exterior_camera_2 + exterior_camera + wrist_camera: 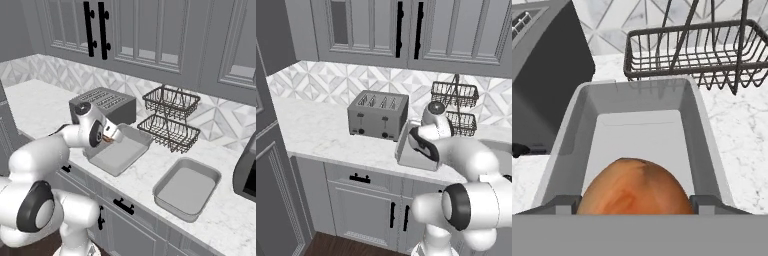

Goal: Place one onion and one chicken drumstick in each tupperware on the nearby counter, to pack two identical lunches.

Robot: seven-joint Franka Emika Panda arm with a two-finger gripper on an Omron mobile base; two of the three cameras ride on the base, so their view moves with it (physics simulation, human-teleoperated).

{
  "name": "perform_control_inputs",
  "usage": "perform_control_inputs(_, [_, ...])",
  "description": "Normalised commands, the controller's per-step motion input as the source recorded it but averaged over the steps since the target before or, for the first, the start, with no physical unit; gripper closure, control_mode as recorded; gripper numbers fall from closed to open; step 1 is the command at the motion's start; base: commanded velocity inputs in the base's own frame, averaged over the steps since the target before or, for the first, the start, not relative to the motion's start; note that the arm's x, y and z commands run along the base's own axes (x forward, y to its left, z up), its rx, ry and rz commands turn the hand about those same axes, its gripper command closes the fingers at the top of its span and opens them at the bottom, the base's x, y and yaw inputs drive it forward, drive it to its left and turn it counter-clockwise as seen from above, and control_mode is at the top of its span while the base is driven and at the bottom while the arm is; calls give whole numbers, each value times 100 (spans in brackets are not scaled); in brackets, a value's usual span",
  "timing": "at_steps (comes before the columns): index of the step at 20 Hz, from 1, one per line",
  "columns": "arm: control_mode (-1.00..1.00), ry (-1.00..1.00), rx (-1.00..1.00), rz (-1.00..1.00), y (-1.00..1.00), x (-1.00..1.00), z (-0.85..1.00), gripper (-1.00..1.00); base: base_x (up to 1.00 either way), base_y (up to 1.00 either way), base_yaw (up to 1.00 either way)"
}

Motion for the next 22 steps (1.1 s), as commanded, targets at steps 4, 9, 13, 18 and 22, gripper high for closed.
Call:
perform_control_inputs(4, [-100, 0, 0, -2, -6, 28, -40, 100, 0, 0, 0])
perform_control_inputs(9, [-100, 0, 0, -2, -4, 30, -23, -100, 0, 0, 0])
perform_control_inputs(13, [-100, 0, 2, -1, -9, 32, -2, -100, 0, 0, 0])
perform_control_inputs(18, [-100, 0, 3, 0, 0, 19, 1, -100, 0, 0, 0])
perform_control_inputs(22, [-100, -1, 0, 0, 0, 0, 15, -100, 0, 0, 0])
